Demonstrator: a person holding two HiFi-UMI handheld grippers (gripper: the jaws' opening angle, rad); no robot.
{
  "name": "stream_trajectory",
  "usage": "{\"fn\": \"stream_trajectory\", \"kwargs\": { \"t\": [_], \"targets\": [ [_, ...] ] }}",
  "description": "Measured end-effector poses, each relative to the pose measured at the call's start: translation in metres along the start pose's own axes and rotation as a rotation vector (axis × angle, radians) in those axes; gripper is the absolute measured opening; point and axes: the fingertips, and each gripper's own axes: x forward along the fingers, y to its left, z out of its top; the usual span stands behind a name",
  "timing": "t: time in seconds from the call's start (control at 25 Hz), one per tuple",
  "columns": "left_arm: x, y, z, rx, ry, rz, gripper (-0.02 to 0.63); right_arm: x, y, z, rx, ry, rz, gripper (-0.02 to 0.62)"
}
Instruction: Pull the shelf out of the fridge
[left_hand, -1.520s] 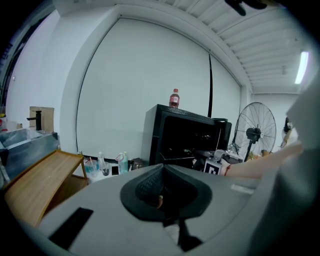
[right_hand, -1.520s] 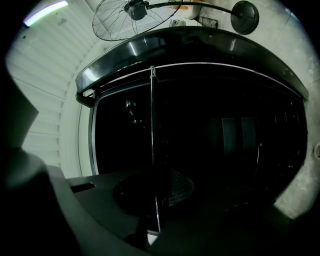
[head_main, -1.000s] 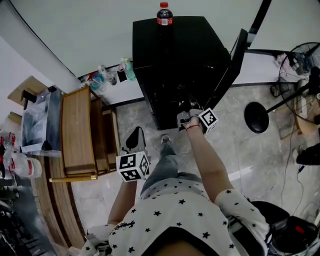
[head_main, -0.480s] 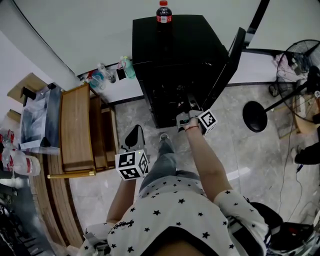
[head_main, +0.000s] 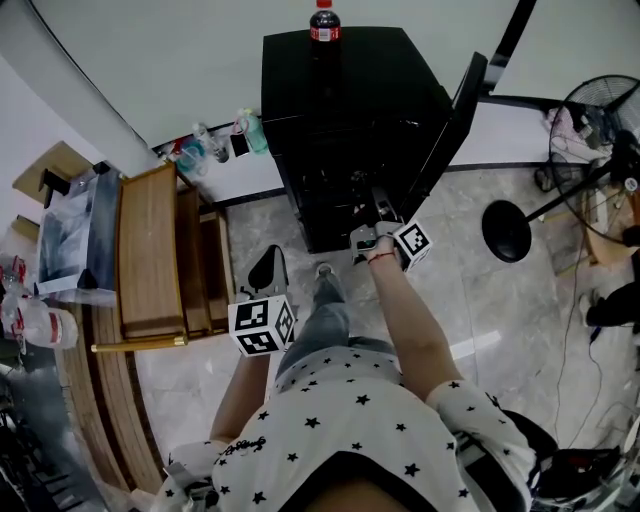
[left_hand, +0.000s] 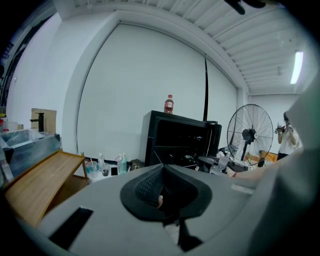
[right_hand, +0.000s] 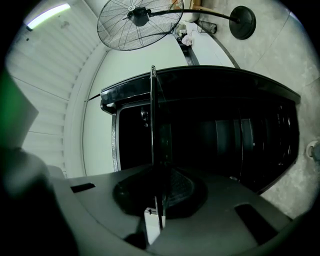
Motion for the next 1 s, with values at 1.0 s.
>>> {"fn": "stream_trajectory", "kwargs": {
  "t": [1.0],
  "targets": [
    [-0.0013, -0.0017, -0.0014, -0.003, -0.004, -0.001, 0.012, -0.0062, 0.0003, -0.0002, 0.002, -0.005, -0.008, 0.012]
  ]
}}
